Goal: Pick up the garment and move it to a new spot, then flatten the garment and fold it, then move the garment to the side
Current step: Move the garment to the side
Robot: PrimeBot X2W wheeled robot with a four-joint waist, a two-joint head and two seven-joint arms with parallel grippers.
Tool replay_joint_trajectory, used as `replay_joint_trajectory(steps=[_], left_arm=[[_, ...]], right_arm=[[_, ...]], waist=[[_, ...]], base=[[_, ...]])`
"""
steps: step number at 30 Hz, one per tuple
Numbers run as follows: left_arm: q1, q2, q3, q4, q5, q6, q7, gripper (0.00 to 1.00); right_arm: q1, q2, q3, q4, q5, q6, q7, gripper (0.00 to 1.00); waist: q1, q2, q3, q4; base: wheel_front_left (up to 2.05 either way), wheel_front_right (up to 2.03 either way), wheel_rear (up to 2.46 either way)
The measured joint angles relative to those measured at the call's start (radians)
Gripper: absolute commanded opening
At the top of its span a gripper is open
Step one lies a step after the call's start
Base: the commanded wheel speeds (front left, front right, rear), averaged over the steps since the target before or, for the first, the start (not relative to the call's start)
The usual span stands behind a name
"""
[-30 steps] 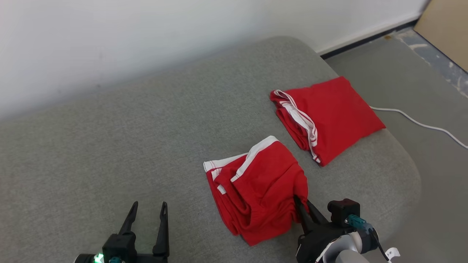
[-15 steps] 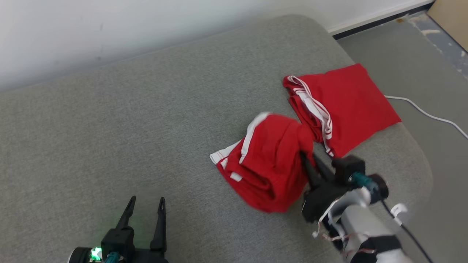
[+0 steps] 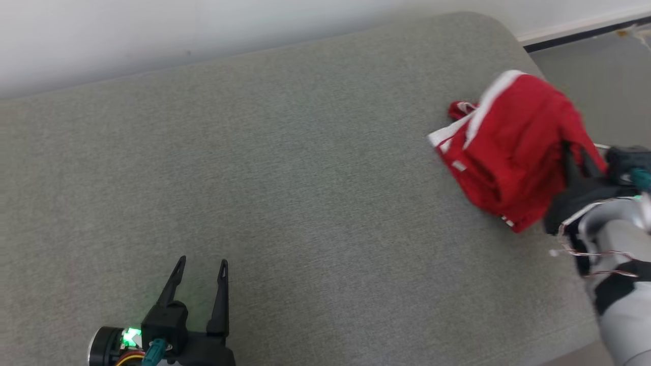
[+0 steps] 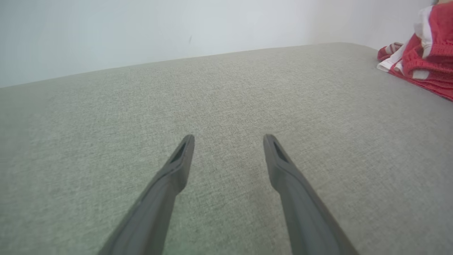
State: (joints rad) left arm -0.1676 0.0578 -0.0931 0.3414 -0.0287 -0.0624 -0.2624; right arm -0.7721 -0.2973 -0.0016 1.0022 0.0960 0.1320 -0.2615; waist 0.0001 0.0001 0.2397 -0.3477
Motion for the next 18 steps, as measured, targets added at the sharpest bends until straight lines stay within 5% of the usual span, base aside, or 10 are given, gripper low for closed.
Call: replay_joint_trajectory(steps=[5,6,7,8,13,18], left_arm=[[0.002,0.005,-0.001,-0.003,0.008,0.002,0.0,1.0],[0.002,0.006,-0.002,-0.003,0.009,0.002,0.0,1.0],[0.003,0.006,-0.001,-0.002,0.009,0.002,0.0,1.0],[0.003,0.007,0.0,0.0,0.009,0.002,0.0,1.0],[0.005,0.007,0.002,0.007,0.009,0.011,0.0,1.0],[0.026,0.005,0.006,0.01,0.001,0.025,0.0,1.0]], right_arm=[[-0.006,-0.081,-0.203,0.115,-0.1,0.0,0.0,0.0],[-0.003,-0.085,-0.234,0.127,-0.124,0.0,0.0,0.19],[-0.002,-0.087,-0.262,0.141,-0.146,0.0,0.0,0.7],[-0.001,-0.087,-0.295,0.157,-0.17,0.0,0.0,1.0],[0.037,-0.068,-0.42,0.141,-0.283,0.0,0.0,1.0],[0.083,0.031,-0.439,0.011,-0.36,0.0,0.0,1.0]], waist=[[-0.0001,0.0,0.004,0.047],[-0.0001,0.0,0.004,0.053],[0.0,-0.0001,0.004,0.06],[0.0,0.0,0.004,0.065],[-0.0001,0.0,-0.006,0.082],[-0.0001,0.0,-0.029,0.088]], base=[[0.0,0.0,0.0],[0.0,0.0,0.0],[0.0,0.0,0.0],[0.0,0.0,0.0],[0.0,0.0,0.0],[0.0,0.0,0.0]])
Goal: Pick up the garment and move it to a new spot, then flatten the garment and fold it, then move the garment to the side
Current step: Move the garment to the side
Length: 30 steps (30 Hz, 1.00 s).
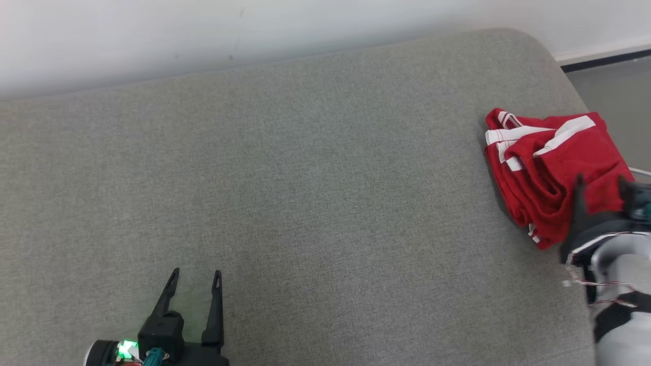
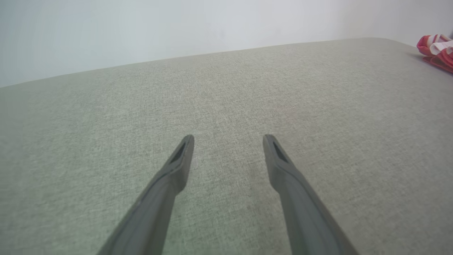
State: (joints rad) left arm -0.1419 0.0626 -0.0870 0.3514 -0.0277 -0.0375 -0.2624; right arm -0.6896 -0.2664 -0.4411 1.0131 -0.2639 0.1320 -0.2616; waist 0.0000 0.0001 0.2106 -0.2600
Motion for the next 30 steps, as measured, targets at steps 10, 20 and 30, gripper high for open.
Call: replay_joint_trajectory(steps=[10,20,30], left_arm=[[0.044,-0.005,0.044,-0.007,-0.027,0.028,0.0,1.0],[0.097,-0.01,0.083,-0.001,-0.047,0.043,0.0,1.0],[0.142,-0.011,0.105,0.006,-0.072,0.056,0.0,1.0]], right_arm=[[0.202,0.165,0.217,-0.335,0.15,0.0,0.0,1.0],[0.369,0.21,0.34,-0.443,0.221,0.0,0.0,1.0],[0.466,0.215,0.428,-0.507,0.317,0.0,0.0,1.0]], waist=[[0.0,-0.0001,-0.058,0.031],[-0.0001,-0.0001,-0.099,0.093],[-0.0001,-0.0001,-0.147,0.153]], base=[[0.0,0.0,0.0],[0.0,0.0,0.0],[0.0,0.0,0.0]])
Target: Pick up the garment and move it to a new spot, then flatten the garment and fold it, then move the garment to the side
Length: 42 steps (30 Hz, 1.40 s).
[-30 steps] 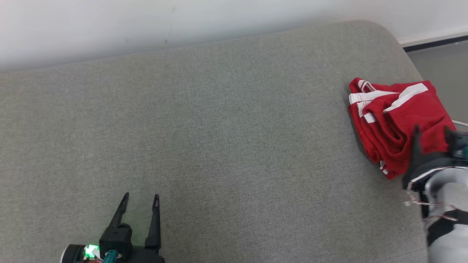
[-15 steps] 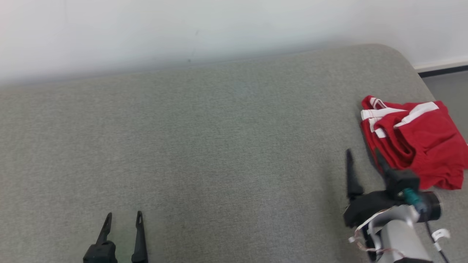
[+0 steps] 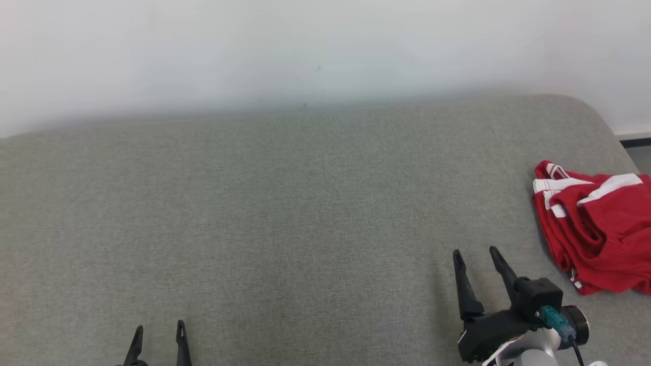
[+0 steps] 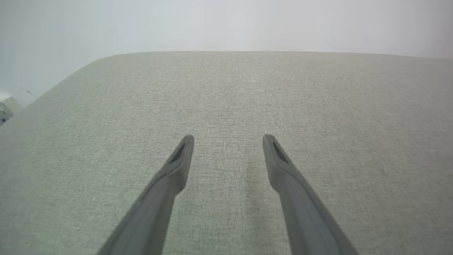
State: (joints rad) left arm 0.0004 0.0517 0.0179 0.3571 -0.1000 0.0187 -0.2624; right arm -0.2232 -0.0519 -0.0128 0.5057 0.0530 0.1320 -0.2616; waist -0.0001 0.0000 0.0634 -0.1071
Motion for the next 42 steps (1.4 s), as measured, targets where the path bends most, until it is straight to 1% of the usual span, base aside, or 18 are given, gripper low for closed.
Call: replay_joint_trajectory(steps=[4,9,20,29,37,42], left_arm=[[0.006,0.0,0.007,-0.005,0.0,0.002,0.0,1.0],[0.022,0.0,0.015,-0.006,-0.003,0.008,0.0,1.0],[0.042,0.0,0.043,0.004,-0.006,-0.005,0.0,1.0],[0.055,0.0,0.049,-0.006,-0.011,-0.011,0.0,1.0],[0.05,0.0,0.039,-0.015,-0.015,-0.026,0.0,1.0],[0.047,-0.001,0.028,-0.021,-0.015,-0.026,0.0,1.0]], right_arm=[[0.027,0.0,0.024,-0.045,0.006,0.0,0.0,1.0],[0.05,0.001,0.028,-0.075,0.009,0.0,0.0,1.0],[0.091,0.0,0.035,-0.08,-0.002,0.0,0.0,1.0],[0.108,0.001,0.025,-0.066,-0.014,0.0,0.0,1.0],[0.111,0.001,0.006,-0.065,-0.026,0.0,0.0,1.0],[0.109,0.001,-0.007,-0.055,-0.026,0.0,0.0,1.0]], waist=[[0.0,0.0,-0.019,0.021],[0.0,0.0,-0.036,0.039],[0.0001,0.0,-0.072,0.067],[0.0,0.0,-0.084,0.065],[0.0001,0.0,-0.064,0.058],[0.0002,0.0,-0.056,0.052]], base=[[0.0,0.0,0.0],[0.0,0.0,0.0],[0.0,0.0,0.0],[0.0,0.0,0.0],[0.0,0.0,0.0],[0.0,0.0,0.0]])
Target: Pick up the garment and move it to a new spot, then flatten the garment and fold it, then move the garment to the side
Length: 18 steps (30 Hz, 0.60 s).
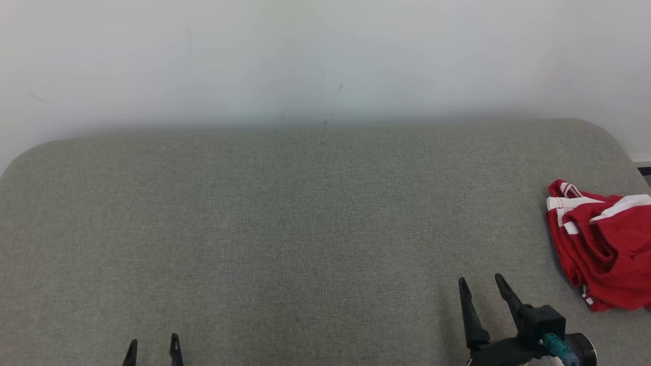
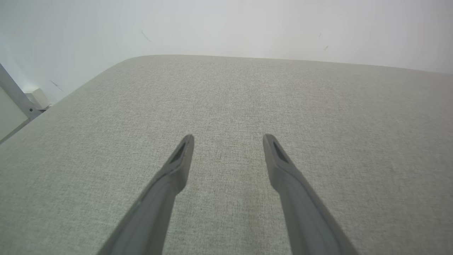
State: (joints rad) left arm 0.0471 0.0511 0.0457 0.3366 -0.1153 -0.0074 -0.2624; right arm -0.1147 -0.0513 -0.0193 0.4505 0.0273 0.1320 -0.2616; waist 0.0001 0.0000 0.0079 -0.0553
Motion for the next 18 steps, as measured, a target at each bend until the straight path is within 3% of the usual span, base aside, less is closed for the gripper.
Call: replay_joint_trajectory(steps=[18], left_arm=[[-0.003,0.0,-0.005,0.004,0.0,-0.002,0.0,1.0]], right_arm=[[-0.012,0.0,-0.001,0.025,0.005,0.0,0.0,1.0]], waist=[[0.0,0.0,0.004,-0.003]], base=[[0.0,0.0,0.0]])
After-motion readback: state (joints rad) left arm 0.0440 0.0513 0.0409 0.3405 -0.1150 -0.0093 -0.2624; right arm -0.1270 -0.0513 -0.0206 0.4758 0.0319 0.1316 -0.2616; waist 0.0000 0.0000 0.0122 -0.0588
